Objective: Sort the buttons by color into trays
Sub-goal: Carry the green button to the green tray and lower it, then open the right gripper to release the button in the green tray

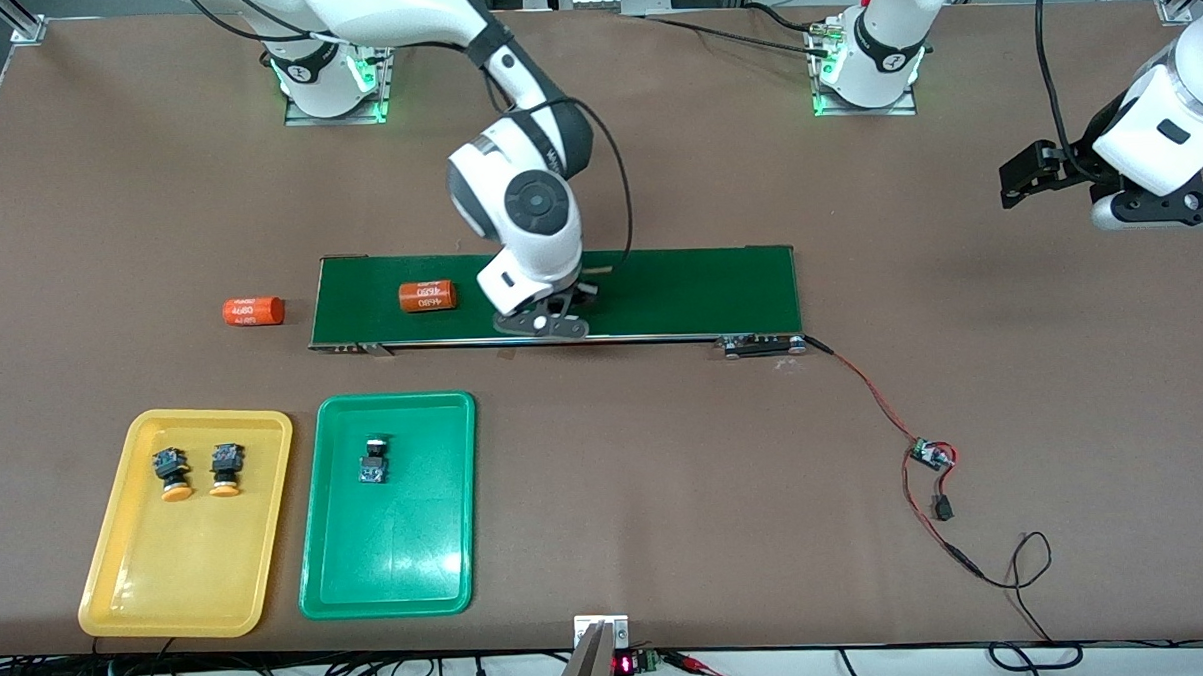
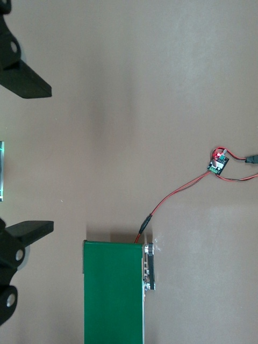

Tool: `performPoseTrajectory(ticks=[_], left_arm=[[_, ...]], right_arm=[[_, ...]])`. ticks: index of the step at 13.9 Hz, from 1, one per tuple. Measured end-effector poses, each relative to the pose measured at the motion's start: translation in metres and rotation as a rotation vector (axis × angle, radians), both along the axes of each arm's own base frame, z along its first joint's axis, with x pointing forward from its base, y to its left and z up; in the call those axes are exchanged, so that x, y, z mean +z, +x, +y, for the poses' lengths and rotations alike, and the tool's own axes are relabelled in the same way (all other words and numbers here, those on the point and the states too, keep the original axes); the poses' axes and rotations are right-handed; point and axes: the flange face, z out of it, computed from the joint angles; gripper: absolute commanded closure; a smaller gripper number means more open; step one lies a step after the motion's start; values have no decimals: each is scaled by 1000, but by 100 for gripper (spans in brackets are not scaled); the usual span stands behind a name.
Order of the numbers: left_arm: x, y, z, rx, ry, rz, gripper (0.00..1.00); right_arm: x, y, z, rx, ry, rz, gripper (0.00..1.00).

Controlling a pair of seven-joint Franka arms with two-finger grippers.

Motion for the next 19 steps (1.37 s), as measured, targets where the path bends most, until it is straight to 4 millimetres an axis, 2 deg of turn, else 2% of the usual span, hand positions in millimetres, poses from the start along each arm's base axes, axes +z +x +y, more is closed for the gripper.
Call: performPoseTrajectory(ticks=[2, 4, 7, 9, 14, 17, 18, 19], left_arm=[[0, 0, 0, 0, 0, 0, 0], [0, 0, 0, 0, 0, 0, 0], [0, 0, 0, 0, 0, 0, 0], [0, 0, 0, 0, 0, 0, 0], [0, 0, 0, 0, 0, 0, 0], [0, 0, 0, 0, 0, 0, 0], [0, 0, 0, 0, 0, 0, 0], [0, 0, 0, 0, 0, 0, 0]], right_arm=[[20, 43, -41, 13, 20, -37, 80], [31, 76, -85, 46, 20, -64, 79], [27, 111, -129, 110, 25, -106, 79], [9, 126, -141, 149, 24, -136, 79], [-61, 145, -154, 198, 9, -200, 79], [-83, 154, -175, 218, -11, -217, 79], [-85, 157, -181, 216, -13, -219, 76], [-84, 159, -185, 217, -13, -222, 31]])
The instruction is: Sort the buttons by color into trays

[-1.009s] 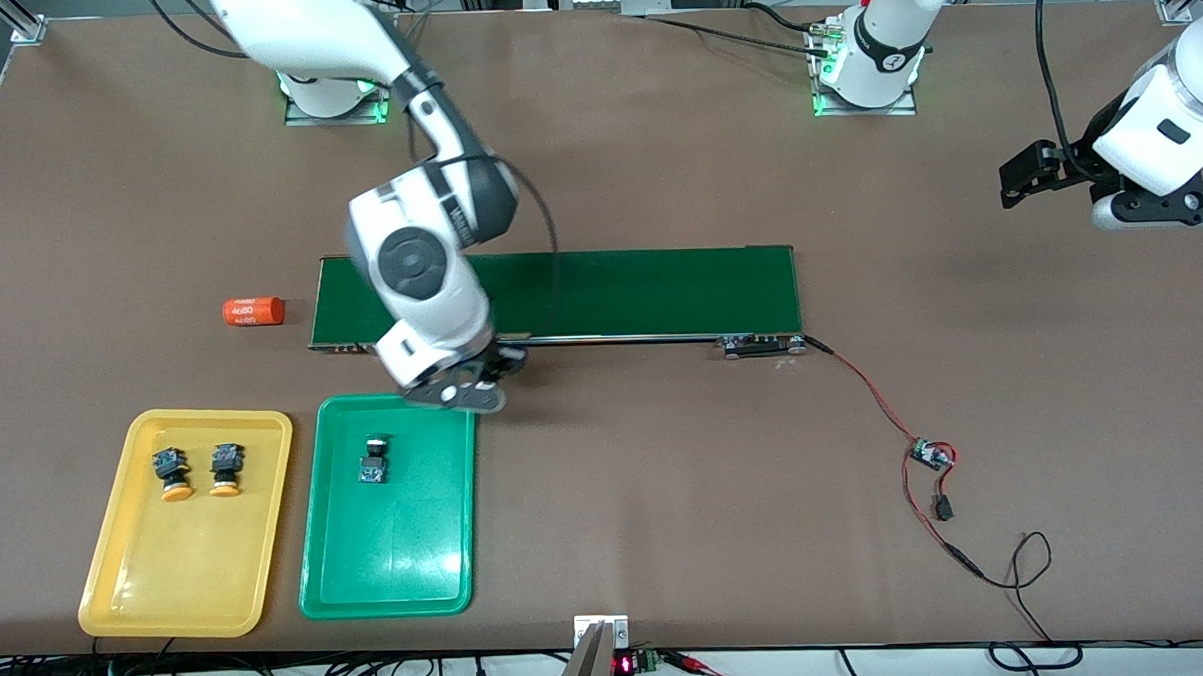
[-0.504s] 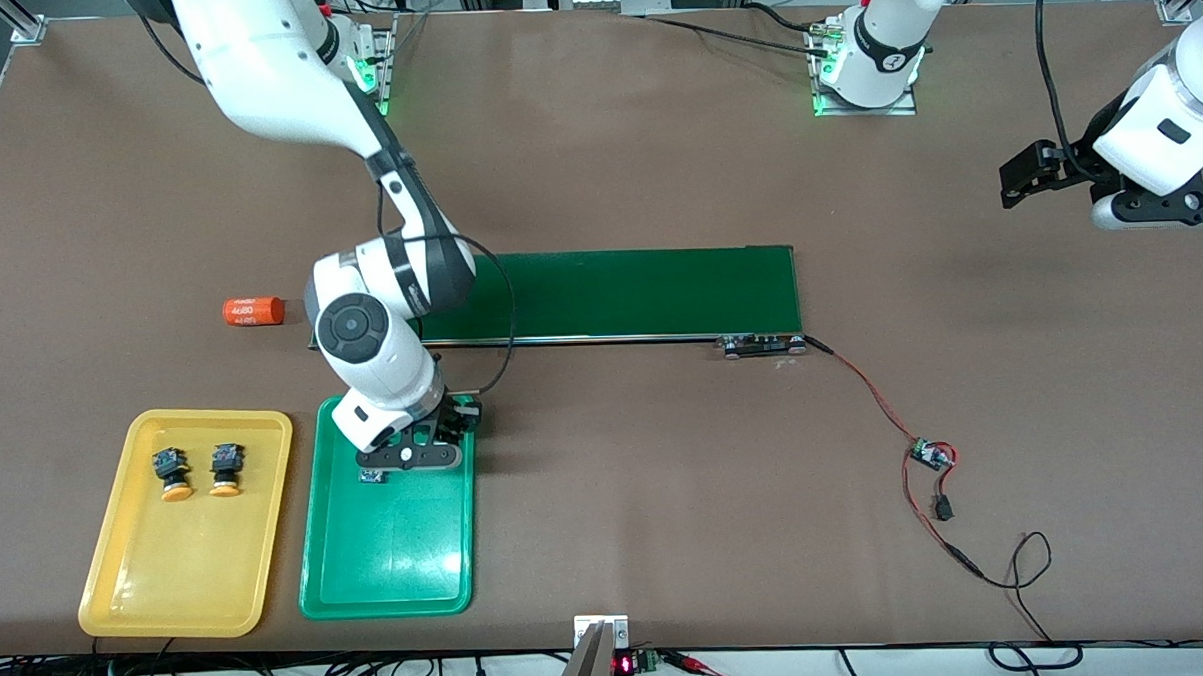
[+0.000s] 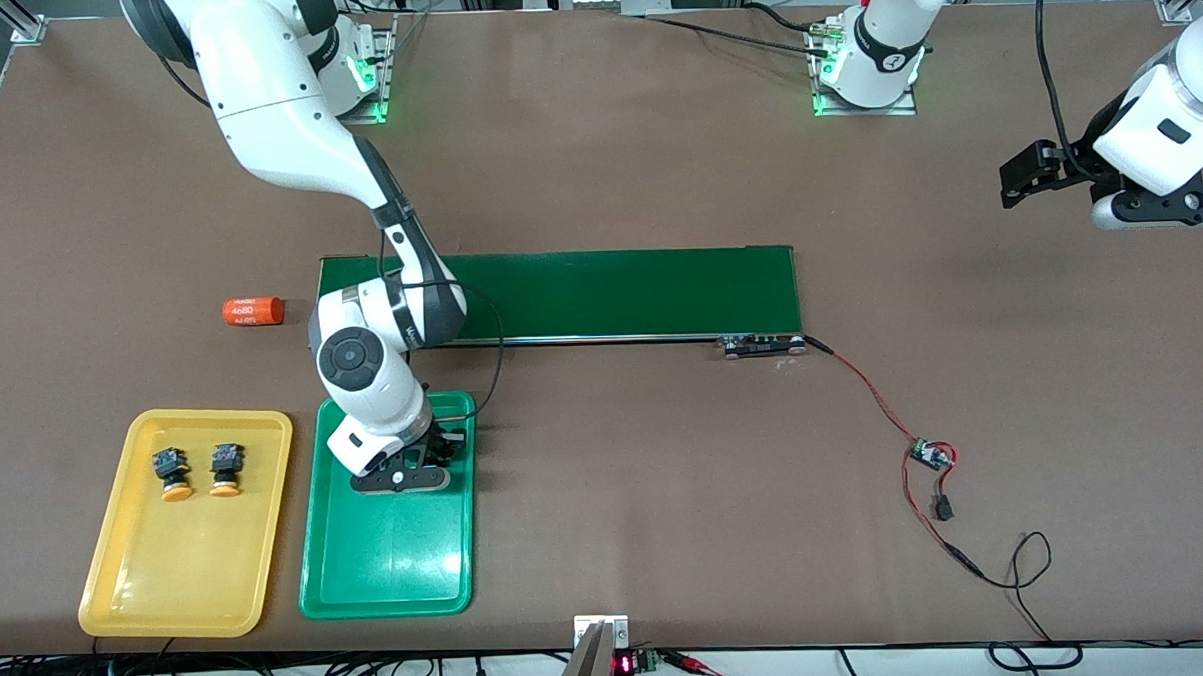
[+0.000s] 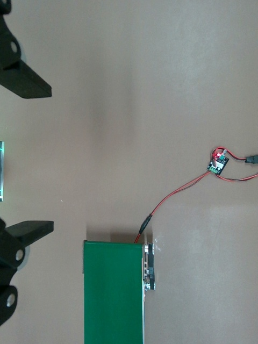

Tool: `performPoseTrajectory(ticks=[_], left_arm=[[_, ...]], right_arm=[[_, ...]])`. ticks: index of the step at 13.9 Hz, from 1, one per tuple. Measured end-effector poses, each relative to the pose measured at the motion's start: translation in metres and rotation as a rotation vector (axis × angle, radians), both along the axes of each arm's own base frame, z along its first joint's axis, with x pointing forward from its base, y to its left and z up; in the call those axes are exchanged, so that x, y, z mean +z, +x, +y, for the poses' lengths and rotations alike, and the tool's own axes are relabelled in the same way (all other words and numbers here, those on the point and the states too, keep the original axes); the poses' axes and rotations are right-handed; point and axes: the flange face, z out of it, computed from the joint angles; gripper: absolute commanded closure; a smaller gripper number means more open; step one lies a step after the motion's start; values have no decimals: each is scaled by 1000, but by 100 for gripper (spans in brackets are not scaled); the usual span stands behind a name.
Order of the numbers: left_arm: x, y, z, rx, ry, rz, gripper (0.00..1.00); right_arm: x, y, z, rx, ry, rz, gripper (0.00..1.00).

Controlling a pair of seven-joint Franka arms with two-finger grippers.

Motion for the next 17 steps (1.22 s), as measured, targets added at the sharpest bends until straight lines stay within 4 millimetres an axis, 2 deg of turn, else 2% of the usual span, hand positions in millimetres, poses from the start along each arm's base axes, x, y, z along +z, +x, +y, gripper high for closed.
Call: performPoseTrajectory(ticks=[1, 3, 5, 8, 10, 13, 15, 17], left_arm=[[0, 0, 0, 0, 0, 0, 0], [0, 0, 0, 0, 0, 0, 0], [0, 0, 0, 0, 0, 0, 0], [0, 0, 0, 0, 0, 0, 0], [0, 0, 0, 0, 0, 0, 0], [0, 0, 0, 0, 0, 1, 0], [0, 0, 0, 0, 0, 1, 0], [0, 0, 0, 0, 0, 1, 0]], right_arm=[[0, 1, -3, 4, -1, 0, 0], [1, 2, -4, 3, -1, -3, 0], [14, 7, -2, 4, 9, -29, 0], [61, 12, -9, -13, 14, -18, 0], [110, 11, -26, -42, 12, 27, 0], [197, 3, -68, -95, 23, 73, 0], [246, -3, -119, -147, 35, 90, 0], [281, -8, -185, -147, 35, 105, 0]])
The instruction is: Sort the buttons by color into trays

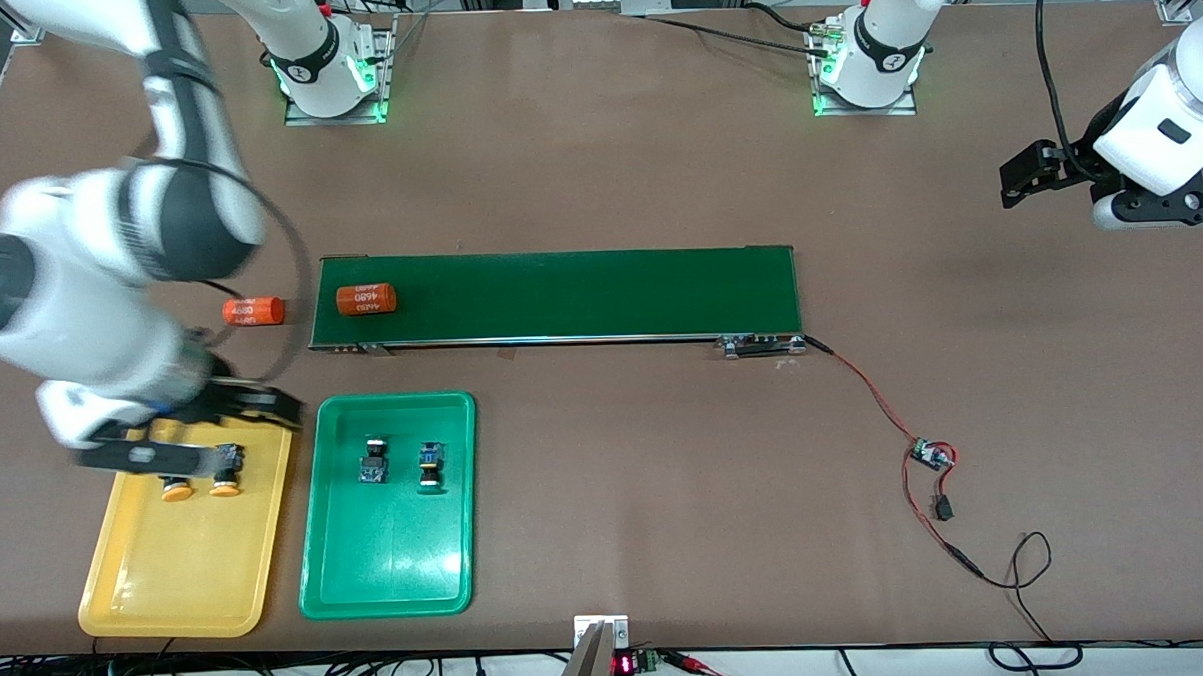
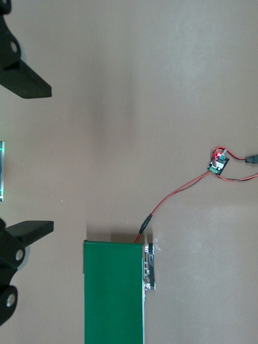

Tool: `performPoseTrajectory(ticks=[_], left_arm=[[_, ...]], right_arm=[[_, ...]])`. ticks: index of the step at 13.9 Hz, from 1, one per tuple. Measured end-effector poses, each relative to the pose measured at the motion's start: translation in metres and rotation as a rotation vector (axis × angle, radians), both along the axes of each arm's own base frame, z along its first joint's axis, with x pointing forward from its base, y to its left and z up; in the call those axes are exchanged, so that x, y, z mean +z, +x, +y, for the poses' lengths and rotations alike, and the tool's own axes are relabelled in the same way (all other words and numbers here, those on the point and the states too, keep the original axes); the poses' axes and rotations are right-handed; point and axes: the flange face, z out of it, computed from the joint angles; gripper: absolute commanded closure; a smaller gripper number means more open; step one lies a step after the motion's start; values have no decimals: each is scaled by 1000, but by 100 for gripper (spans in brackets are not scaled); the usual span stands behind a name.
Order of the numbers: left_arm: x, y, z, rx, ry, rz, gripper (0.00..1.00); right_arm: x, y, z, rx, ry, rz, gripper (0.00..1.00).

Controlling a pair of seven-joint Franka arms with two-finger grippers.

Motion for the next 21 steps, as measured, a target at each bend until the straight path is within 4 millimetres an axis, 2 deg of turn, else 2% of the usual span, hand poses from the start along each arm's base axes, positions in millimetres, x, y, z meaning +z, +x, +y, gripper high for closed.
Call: performPoseTrajectory(ticks=[2, 3, 4, 6, 9, 12, 15, 21], left_arm=[[0, 0, 0, 0, 0, 0, 0], [0, 0, 0, 0, 0, 0, 0], [0, 0, 0, 0, 0, 0, 0], [0, 0, 0, 0, 0, 0, 0], [0, 0, 0, -1, 0, 1, 0], [0, 0, 0, -1, 0, 1, 0], [0, 0, 0, -1, 0, 1, 0], [0, 0, 0, -1, 0, 1, 0]], right_arm=[[24, -9, -61, 36, -1, 11, 0], [34, -15, -82, 52, -1, 22, 0], [44, -23, -97, 62, 3, 39, 0], [62, -41, -113, 85, 14, 90, 0], [77, -59, -118, 106, 6, 140, 0], [72, -68, -111, 113, 10, 162, 0], [70, -90, -112, 115, -6, 163, 0], [100, -124, -99, 135, -7, 122, 0]])
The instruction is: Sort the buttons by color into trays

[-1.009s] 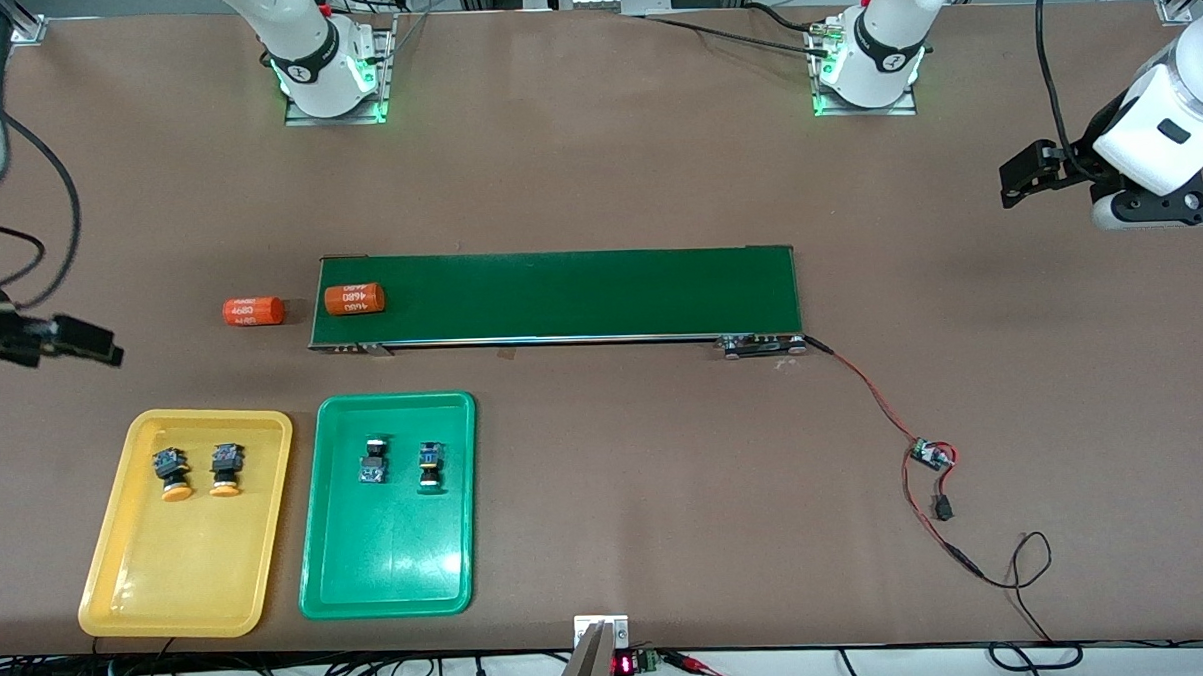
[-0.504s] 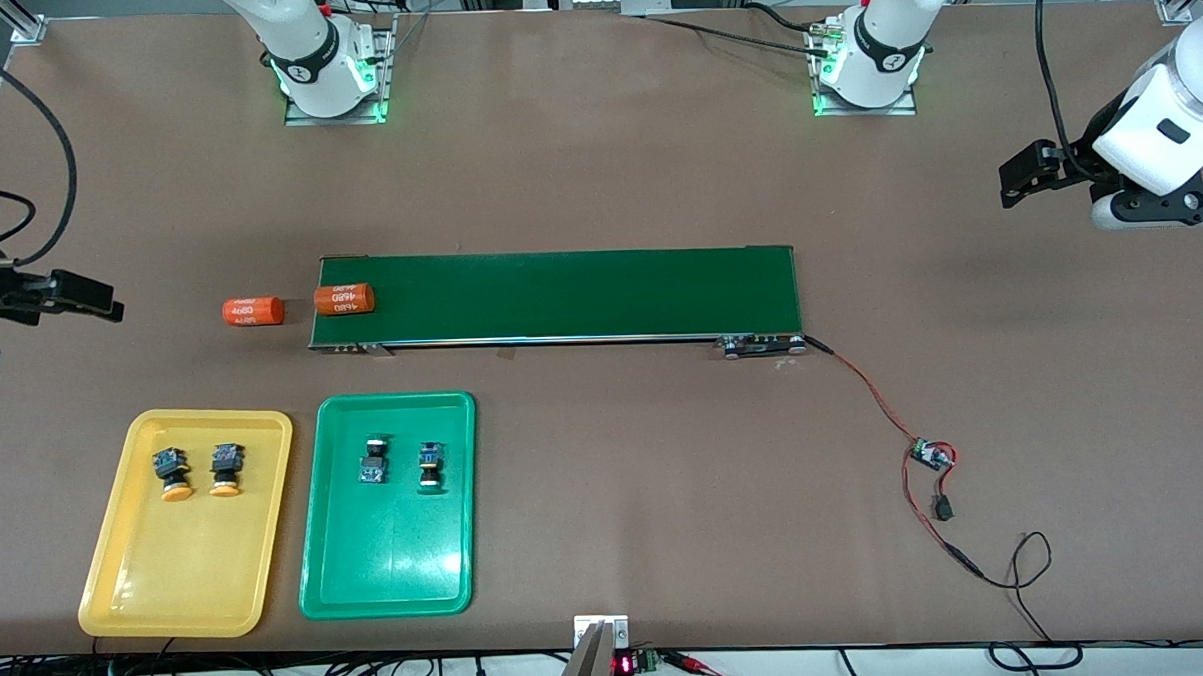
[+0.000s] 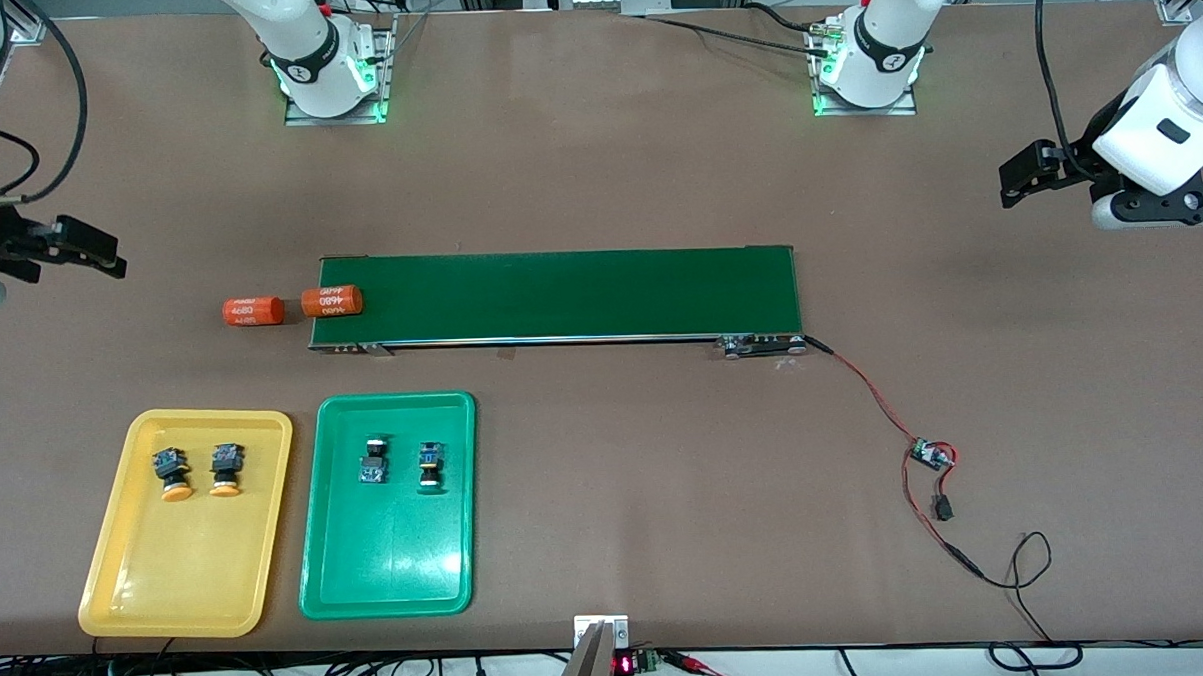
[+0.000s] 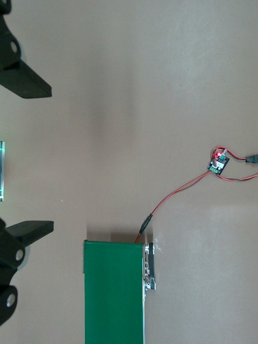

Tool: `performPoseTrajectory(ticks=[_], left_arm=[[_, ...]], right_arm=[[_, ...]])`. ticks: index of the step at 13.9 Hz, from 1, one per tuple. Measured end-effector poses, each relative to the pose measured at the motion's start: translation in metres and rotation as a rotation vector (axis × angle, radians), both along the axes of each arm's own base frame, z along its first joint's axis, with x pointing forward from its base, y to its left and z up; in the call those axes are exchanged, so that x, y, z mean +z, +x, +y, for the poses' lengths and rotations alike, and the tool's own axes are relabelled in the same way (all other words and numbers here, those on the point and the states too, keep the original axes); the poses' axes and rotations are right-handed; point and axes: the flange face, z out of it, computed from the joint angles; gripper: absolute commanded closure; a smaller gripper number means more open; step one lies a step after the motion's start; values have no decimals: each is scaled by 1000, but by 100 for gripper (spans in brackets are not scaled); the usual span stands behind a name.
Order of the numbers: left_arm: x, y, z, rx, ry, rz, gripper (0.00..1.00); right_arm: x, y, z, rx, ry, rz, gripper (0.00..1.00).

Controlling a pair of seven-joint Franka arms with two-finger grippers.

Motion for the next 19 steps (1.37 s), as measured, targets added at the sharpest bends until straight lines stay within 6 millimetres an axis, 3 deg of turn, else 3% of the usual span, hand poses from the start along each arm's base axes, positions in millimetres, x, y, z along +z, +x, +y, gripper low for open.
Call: performPoseTrajectory(ticks=[11, 19], left_arm=[[0, 0, 0, 0, 0, 0, 0], [0, 0, 0, 0, 0, 0, 0]], right_arm=[[10, -17, -2, -26, 9, -8, 0], [11, -17, -2, -29, 9, -9, 0]])
